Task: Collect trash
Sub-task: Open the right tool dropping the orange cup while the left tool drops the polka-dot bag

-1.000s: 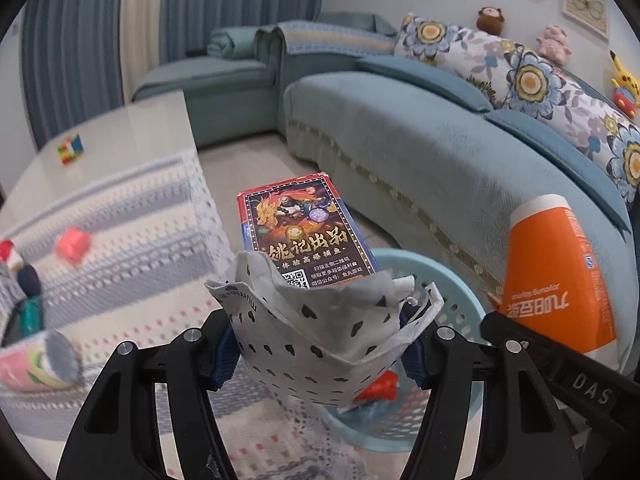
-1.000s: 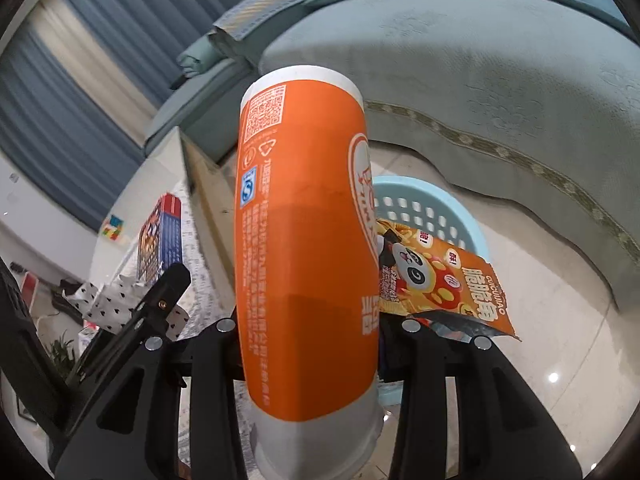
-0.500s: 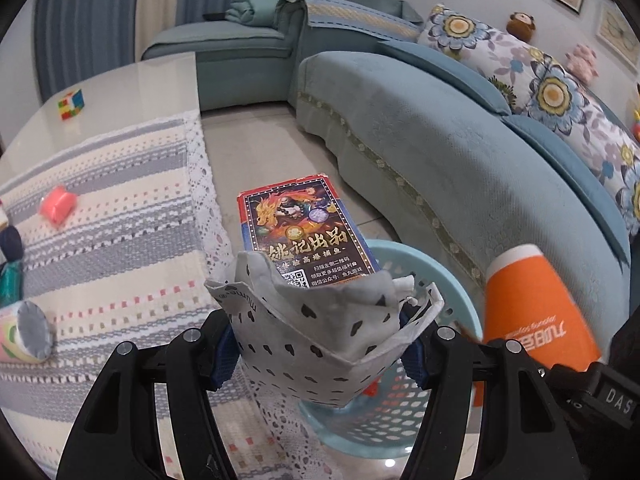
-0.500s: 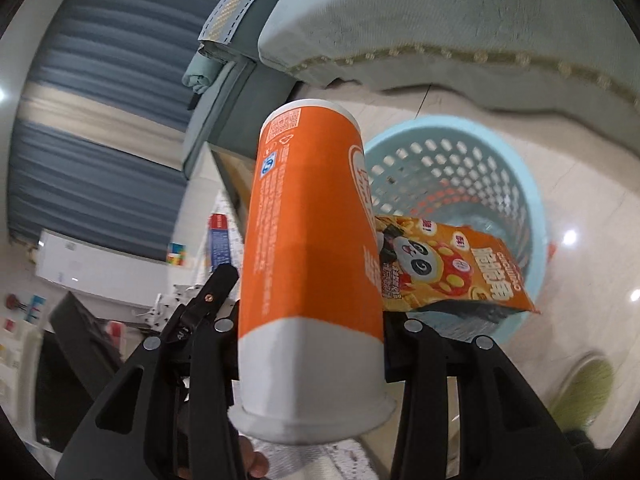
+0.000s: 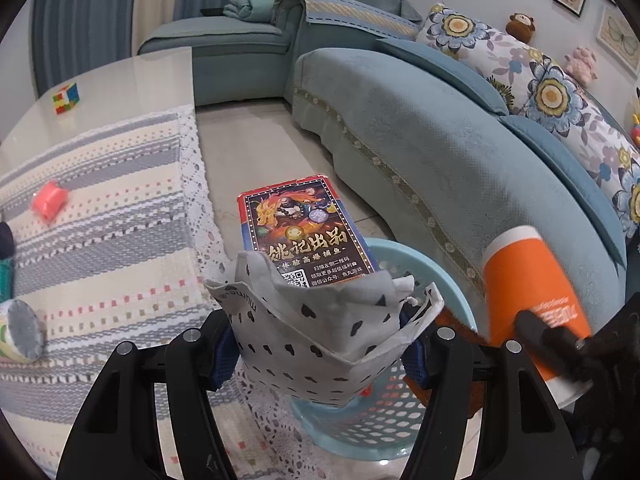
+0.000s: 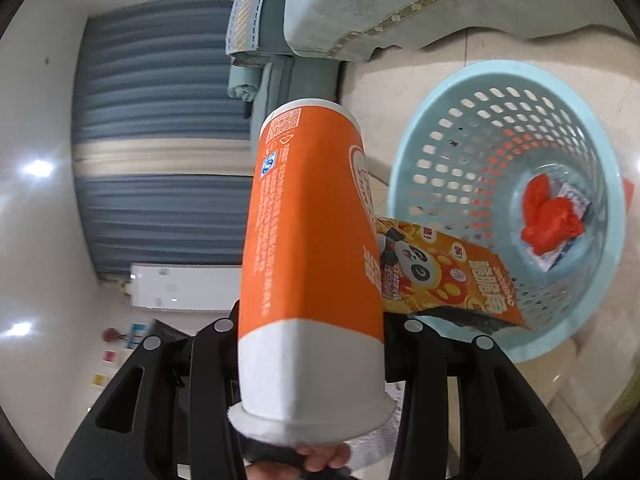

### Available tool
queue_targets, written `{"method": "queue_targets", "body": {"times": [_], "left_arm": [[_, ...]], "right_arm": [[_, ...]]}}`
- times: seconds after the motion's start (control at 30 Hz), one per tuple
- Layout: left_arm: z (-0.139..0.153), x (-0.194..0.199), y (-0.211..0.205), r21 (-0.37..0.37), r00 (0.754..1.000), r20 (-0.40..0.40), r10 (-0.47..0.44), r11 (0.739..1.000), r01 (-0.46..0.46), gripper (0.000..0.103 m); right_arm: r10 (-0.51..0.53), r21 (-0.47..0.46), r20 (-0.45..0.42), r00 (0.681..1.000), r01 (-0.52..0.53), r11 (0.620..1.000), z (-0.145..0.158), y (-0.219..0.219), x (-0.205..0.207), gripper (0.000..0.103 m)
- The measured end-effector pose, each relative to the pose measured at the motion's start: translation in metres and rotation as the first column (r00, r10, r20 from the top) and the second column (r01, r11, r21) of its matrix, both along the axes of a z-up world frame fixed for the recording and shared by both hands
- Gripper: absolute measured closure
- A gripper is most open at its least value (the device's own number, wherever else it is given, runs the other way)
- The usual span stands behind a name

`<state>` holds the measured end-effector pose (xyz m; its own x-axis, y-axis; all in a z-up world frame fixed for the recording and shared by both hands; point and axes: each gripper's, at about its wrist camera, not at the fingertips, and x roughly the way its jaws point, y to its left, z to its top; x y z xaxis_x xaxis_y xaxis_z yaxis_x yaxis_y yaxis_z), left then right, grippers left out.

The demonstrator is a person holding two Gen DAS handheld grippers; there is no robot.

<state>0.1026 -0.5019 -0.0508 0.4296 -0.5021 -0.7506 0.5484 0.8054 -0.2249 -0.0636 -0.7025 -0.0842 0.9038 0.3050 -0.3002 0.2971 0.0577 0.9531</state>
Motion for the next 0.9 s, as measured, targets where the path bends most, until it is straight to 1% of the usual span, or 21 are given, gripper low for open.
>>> {"method": "queue_targets", "body": {"times": [0.07,0.2,0.4,0.53,0.63,0.73,0.83,0.9], "left_arm": [[-0.005,0.002,-0.001,0.001,1.0,-0.014,-0.005,1.0,0.005,0.04],[-0.012,0.007,-0.004,-0.007,0.999,-0.04,-0.017,1.0,0.017,0.04],[-0.015,0.006,-0.013,-0.004,0.999,-0.02,-0.047,0.999,0.047,0.04],[-0.017,0.005,-0.013,-0.011,0.998,-0.023,-0.05,0.999,0.05,0.04],[-0.02,0.004,-0.012,0.006,0.998,-0.011,-0.054,0.998,0.055,0.04],[-0.021,0.006,-0.008,0.004,0.999,-0.022,-0.048,0.999,0.048,0.04],[-0.022,0.009,-0.005,-0.008,0.998,-0.045,-0.051,0.999,0.05,0.04],[-0.023,0.009,-0.005,-0.012,0.997,-0.052,-0.057,0.998,0.057,0.04]], "right_arm": [[-0.018,0.012,0.011,1.0,0.018,1.0,0.002,-0.004,-0.002,0.064],[-0.024,-0.008,0.002,1.0,0.024,1.0,0.007,-0.008,-0.001,0.063],[-0.018,-0.001,0.012,1.0,0.018,1.0,0.009,-0.007,0.007,0.063],[-0.01,-0.025,0.008,1.0,0.01,1.0,0.012,-0.005,0.011,0.063],[-0.016,0.0,0.028,0.999,0.016,1.0,0.011,-0.005,0.01,0.062],[-0.027,0.011,0.03,0.999,0.027,1.0,0.01,-0.007,0.007,0.062],[-0.031,0.033,0.051,0.998,0.029,0.999,0.01,-0.006,0.007,0.06],[-0.029,0.043,0.061,0.998,0.026,0.999,0.01,-0.006,0.007,0.052]]}}
